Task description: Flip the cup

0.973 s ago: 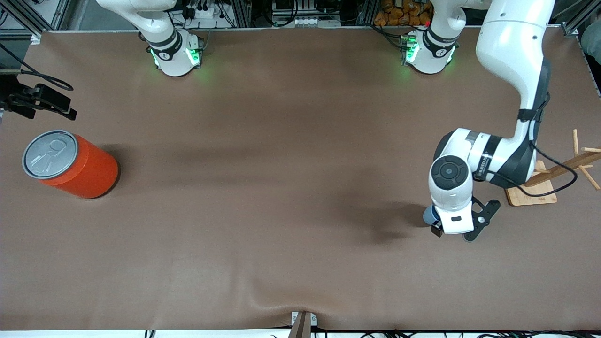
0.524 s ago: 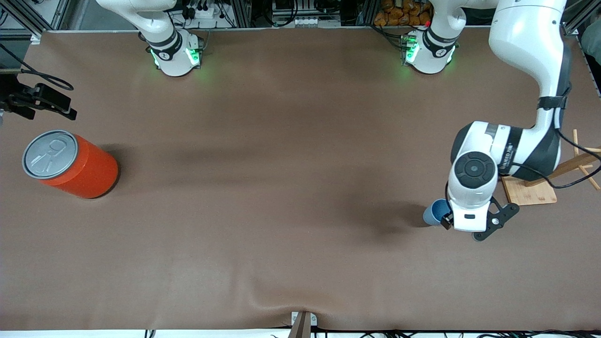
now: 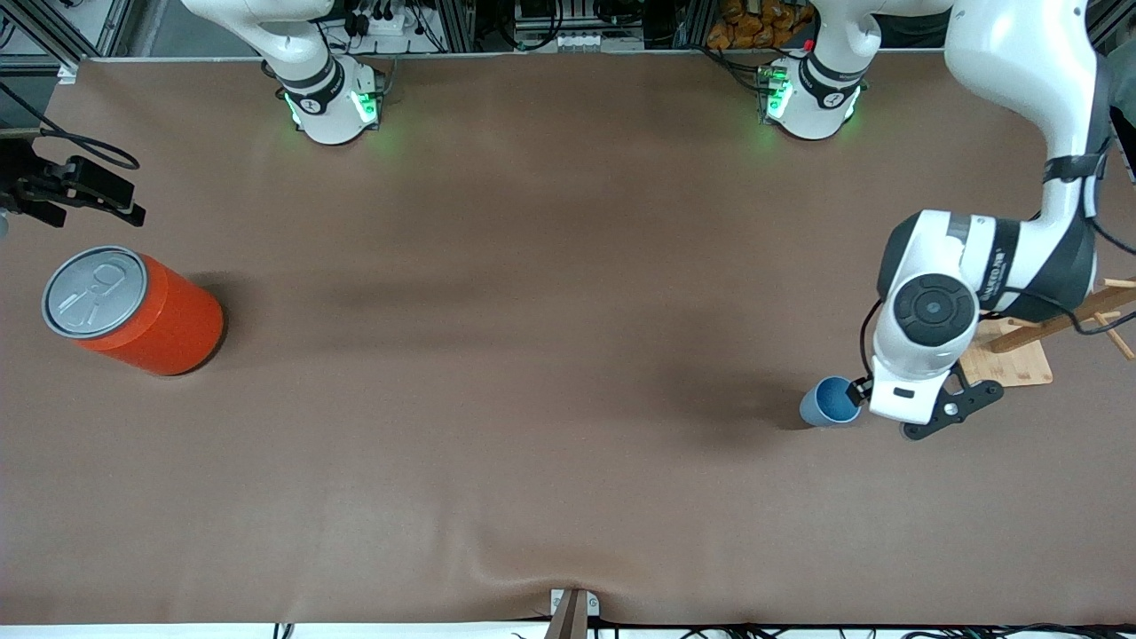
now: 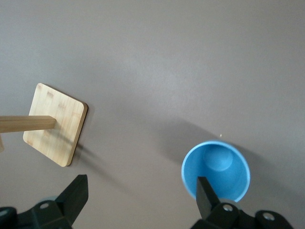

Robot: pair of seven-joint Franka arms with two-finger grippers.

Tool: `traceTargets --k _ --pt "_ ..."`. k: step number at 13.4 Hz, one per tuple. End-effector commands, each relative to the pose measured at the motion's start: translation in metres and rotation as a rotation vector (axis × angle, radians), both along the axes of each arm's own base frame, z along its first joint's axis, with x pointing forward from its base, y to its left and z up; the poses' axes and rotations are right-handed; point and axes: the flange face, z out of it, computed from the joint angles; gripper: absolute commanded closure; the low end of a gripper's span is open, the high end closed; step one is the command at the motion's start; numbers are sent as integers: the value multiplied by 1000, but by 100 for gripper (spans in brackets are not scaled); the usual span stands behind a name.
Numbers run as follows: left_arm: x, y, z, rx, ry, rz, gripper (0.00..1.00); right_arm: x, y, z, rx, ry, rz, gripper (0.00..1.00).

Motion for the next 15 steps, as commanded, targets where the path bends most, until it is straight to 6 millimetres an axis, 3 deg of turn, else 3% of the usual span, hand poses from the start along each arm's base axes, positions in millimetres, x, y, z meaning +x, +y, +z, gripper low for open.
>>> traceTargets --k 1,6,10,12,15 --pt "-21 15 14 -42 36 -59 0 1 0 1 16 -3 11 0" --pt "-40 48 16 -133 154 -261 0 0 0 2 16 -5 11 0" --pt "-67 87 38 -300 181 -384 0 0 0 1 16 -3 11 0" --pt "-83 84 49 -299 174 -394 0 0 0 1 16 -3 8 0" --pt "-83 62 72 -293 148 -432 0 0 -1 1 16 -3 8 0"
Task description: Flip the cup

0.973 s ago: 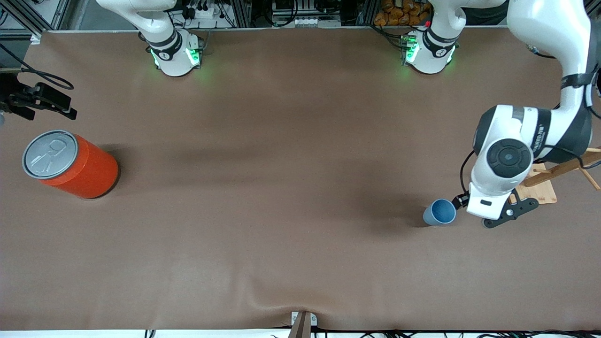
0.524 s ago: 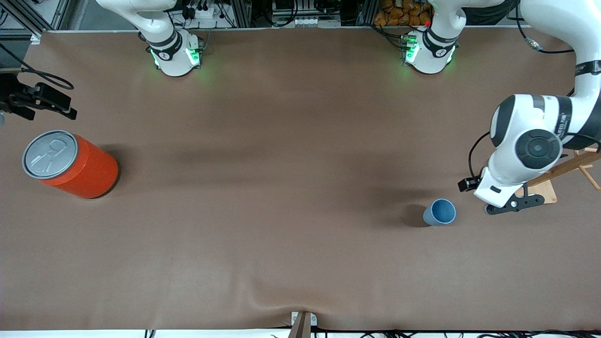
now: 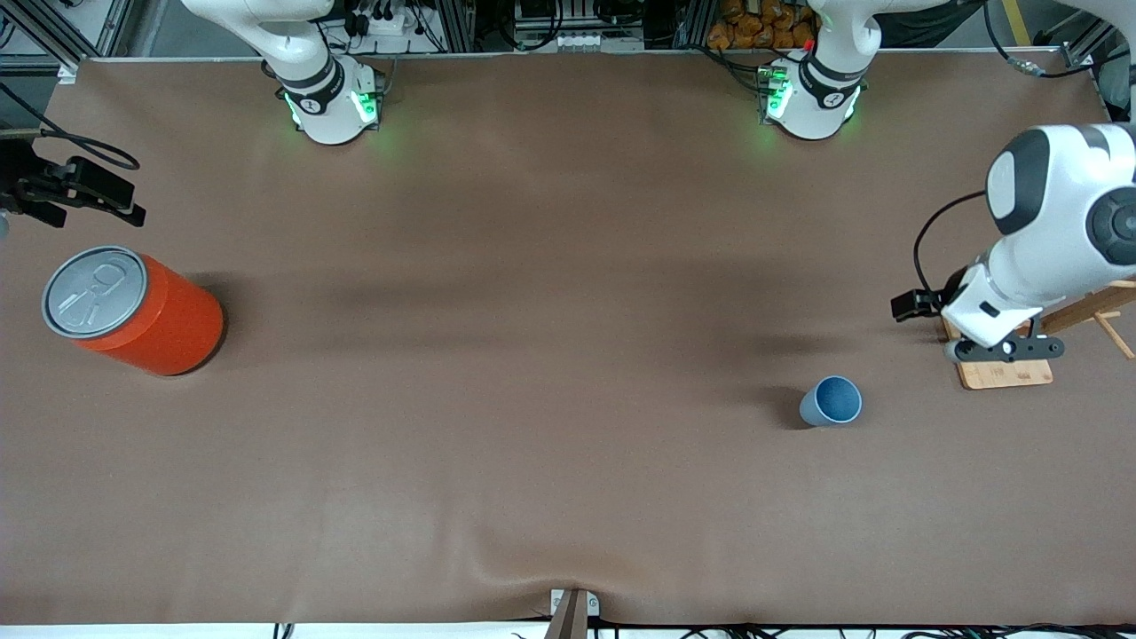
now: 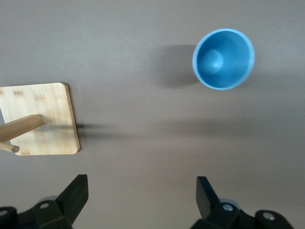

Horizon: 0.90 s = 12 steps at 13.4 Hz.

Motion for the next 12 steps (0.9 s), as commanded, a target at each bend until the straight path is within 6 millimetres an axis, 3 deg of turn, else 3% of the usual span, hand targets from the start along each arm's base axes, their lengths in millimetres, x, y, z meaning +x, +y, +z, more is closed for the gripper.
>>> traceTargets --k 1,5,9,12 --pt "-4 -14 38 -13 -47 -32 0 0 0 1 16 -1 9 0" --pt "12 -11 118 -9 -29 -23 0 -2 -2 -5 17 8 6 0" --pt "-7 -6 156 -7 -40 -11 0 -6 -2 -6 18 -3 4 0" --pt "-11 -10 186 -6 -74 -16 0 -8 -2 -7 20 -9 2 0"
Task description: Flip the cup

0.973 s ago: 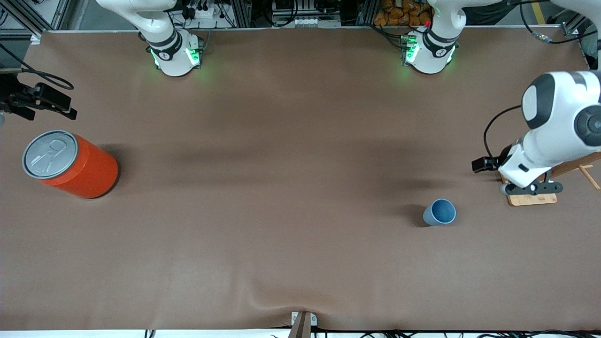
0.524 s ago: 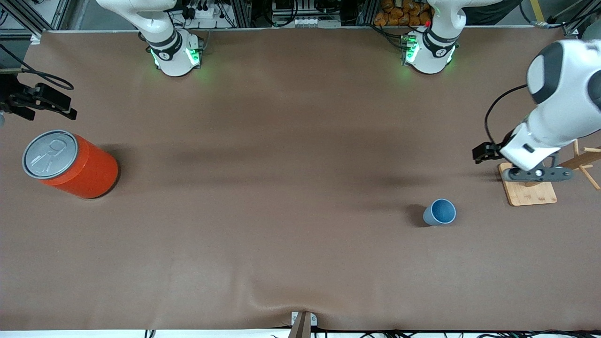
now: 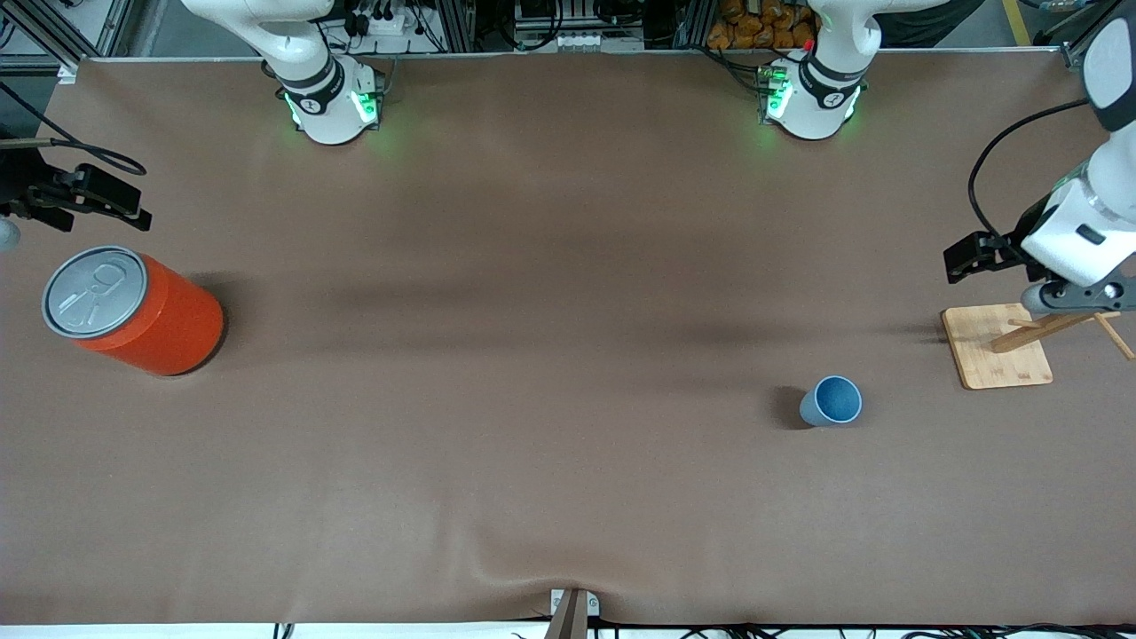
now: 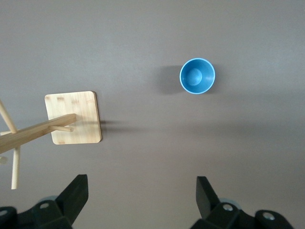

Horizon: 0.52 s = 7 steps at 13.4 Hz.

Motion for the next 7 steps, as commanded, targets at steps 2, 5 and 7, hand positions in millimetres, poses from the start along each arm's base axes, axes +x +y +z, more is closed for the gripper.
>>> traceTargets --k 2,5,7 --pt "-9 -12 33 -16 -14 -35 0 -14 -2 1 20 -27 3 0" --pt "-19 -23 47 -14 -8 -52 0 -17 0 0 20 -36 5 0" --pt "-25 -26 55 -13 1 -69 0 -17 0 1 20 -39 5 0"
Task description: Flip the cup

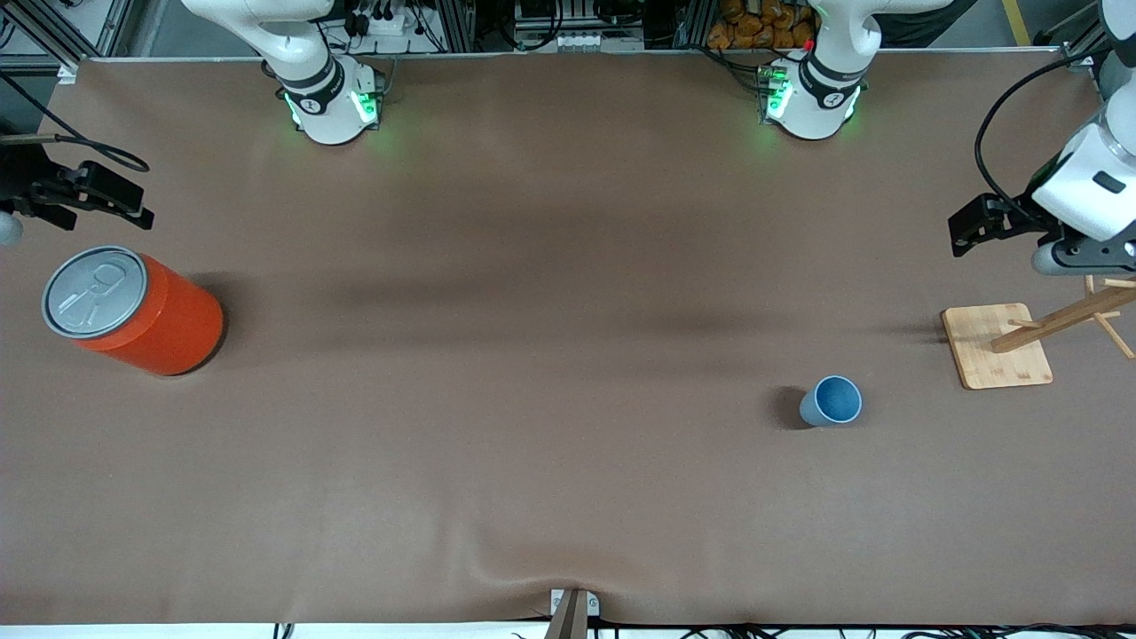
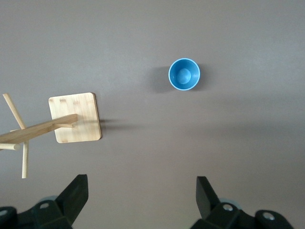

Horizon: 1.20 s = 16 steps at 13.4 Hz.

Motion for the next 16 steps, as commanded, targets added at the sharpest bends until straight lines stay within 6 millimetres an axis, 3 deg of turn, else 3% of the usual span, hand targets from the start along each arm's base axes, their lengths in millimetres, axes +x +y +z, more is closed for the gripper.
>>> traceTargets --k 1,5,8,16 --pt "-13 -2 18 -17 13 -54 0 -9 1 3 20 -16 9 0" --pt "-31 4 35 -70 36 -128 0 -8 1 3 20 -17 9 0" --pt "-44 24 48 -150 36 -119 0 -8 1 2 21 -14 8 0" --pt "-26 10 35 -80 -8 -58 0 -8 1 3 21 -17 9 0"
